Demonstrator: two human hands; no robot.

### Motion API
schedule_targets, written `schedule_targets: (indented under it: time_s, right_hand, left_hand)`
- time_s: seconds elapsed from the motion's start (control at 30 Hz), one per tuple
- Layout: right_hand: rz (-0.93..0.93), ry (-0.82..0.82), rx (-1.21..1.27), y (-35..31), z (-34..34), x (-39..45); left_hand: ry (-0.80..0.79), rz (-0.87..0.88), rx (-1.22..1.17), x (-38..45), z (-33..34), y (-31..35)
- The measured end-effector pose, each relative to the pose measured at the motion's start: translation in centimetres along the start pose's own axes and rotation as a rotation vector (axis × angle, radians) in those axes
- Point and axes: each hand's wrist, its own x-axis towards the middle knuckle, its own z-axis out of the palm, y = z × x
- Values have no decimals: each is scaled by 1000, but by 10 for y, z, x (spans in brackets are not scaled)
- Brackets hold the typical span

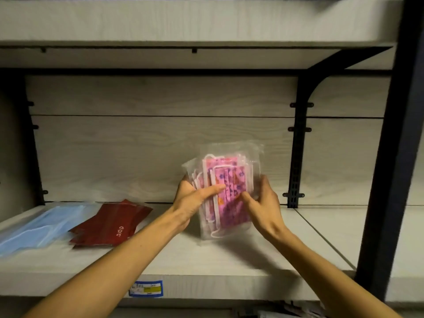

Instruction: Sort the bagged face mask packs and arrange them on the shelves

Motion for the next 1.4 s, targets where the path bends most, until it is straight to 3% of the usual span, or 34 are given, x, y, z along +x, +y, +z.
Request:
schedule_targets:
  time_s: [0.27, 0.4, 0.6, 0.8, 0.87, 0.97, 1.1, 1.27, 1.4]
  right_hand:
    - [-28, -22, 200, -10, 3, -5]
    - [87, -13, 255, -4, 2, -7]
    - [189, -187, 299, 8, -4, -9]
    - [396, -125, 248, 18, -17, -14]
    - [500, -262, 384, 20, -17, -17]
    - [512, -448, 639, 13, -8, -19]
    - [419, -290, 694, 14, -3, -14]
    - [277, -63, 462, 19, -18, 9]
    - [159, -85, 357, 23, -30, 13]
  left_hand:
    - [5, -16, -158, 1, 10, 15]
    - [8, 8, -133, -2, 14, 7]
    - [-18, -83, -46, -5, 15, -4]
    - [122, -247, -428, 5, 7, 17]
    - [114, -267, -532, 5, 5, 20]
    - [88, -286, -626, -1, 10, 15]
    - [28, -294, -671, -7, 11, 8]
    - [-79, -275, -558, -7, -23, -1]
    - [-166, -271, -188, -17, -58, -15]
